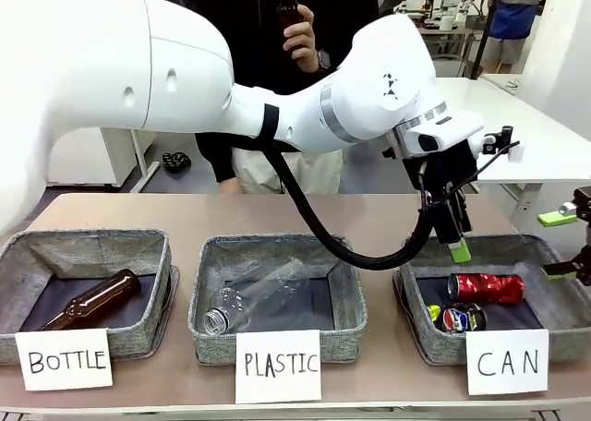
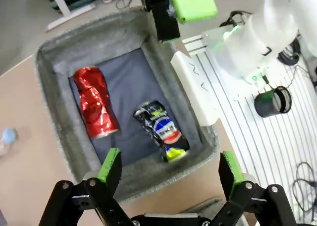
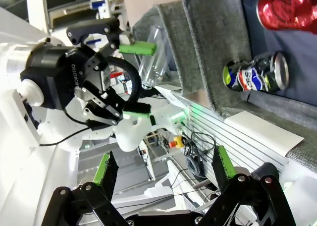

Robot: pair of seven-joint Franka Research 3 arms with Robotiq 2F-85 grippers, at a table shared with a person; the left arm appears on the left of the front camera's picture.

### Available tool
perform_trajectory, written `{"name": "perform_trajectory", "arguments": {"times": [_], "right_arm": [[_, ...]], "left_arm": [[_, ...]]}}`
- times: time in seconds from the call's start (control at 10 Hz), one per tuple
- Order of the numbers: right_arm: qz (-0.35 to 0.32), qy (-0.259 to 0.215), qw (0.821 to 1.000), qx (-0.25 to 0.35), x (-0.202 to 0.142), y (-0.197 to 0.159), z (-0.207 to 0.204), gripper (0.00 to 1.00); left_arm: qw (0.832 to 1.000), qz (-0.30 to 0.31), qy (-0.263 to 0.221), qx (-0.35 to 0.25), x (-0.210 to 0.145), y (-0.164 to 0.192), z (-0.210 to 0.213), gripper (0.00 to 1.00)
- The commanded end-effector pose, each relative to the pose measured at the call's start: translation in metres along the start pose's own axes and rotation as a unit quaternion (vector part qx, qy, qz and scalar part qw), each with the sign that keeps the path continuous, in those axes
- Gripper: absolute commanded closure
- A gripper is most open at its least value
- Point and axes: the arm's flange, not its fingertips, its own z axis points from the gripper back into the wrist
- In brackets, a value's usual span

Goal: Sort the can waste into the basket.
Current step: Pick up the can waste from the table and place it in the right Fabric basket.

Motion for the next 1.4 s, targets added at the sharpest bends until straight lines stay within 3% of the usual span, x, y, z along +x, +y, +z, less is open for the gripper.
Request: {"name": "perform_trajectory", "arguments": {"times": [0.0, 0.1, 0.2, 0.3, 0.4, 0.6, 0.7, 0.8, 0.9, 1.1, 1.2, 1.3], "right_arm": [[0.009, 0.002, 1.0, 0.002, -0.002, 0.0, 0.001, 0.0], [0.0, 0.0, 1.0, 0.0, 0.0, 0.0, 0.0, 0.0], [0.036, -0.001, 0.999, -0.001, 0.002, 0.02, -0.003, 0.0], [0.072, 0.012, 0.997, -0.007, 0.012, 0.037, -0.013, 0.0], [0.094, 0.036, 0.995, -0.006, 0.026, 0.049, -0.026, 0.0], [0.132, 0.076, 0.988, 0.009, 0.049, 0.086, -0.061, 0.0], [0.137, 0.057, 0.989, 0.028, 0.055, 0.11, -0.083, 0.0], [0.137, 0.025, 0.989, 0.052, 0.059, 0.136, -0.105, 0.0], [0.128, -0.005, 0.989, 0.078, 0.062, 0.156, -0.121, 0.0], [0.13, -0.066, 0.984, 0.101, 0.065, 0.178, -0.126, 0.0], [0.13, -0.081, 0.986, 0.066, 0.069, 0.171, -0.12, 0.0], [0.131, -0.027, 0.986, 0.1, 0.067, 0.171, -0.123, 0.0]], "left_arm": [[0.997, 0.061, 0.047, -0.03, -0.03, -0.028, 0.049, 0.0], [0.992, 0.109, 0.052, -0.044, -0.056, -0.051, 0.104, 0.0], [0.986, 0.162, 0.036, -0.008, -0.086, -0.078, 0.157, 0.0], [0.964, 0.26, 0.022, 0.058, -0.12, -0.109, 0.208, 0.0], [0.933, 0.34, -0.041, 0.108, -0.154, -0.146, 0.252, 0.0], [0.817, 0.511, -0.191, 0.185, -0.233, -0.229, 0.312, 0.0], [0.757, 0.581, -0.22, 0.203, -0.28, -0.266, 0.329, 0.0], [0.724, 0.612, -0.265, 0.177, -0.328, -0.297, 0.346, 0.0], [0.66, 0.665, -0.299, 0.178, -0.376, -0.319, 0.361, 0.0], [0.588, 0.702, -0.367, 0.164, -0.457, -0.333, 0.384, 0.0], [0.598, 0.686, -0.383, 0.158, -0.477, -0.322, 0.388, 0.0], [0.677, 0.664, -0.279, 0.149, -0.453, -0.358, 0.373, 0.0]]}}
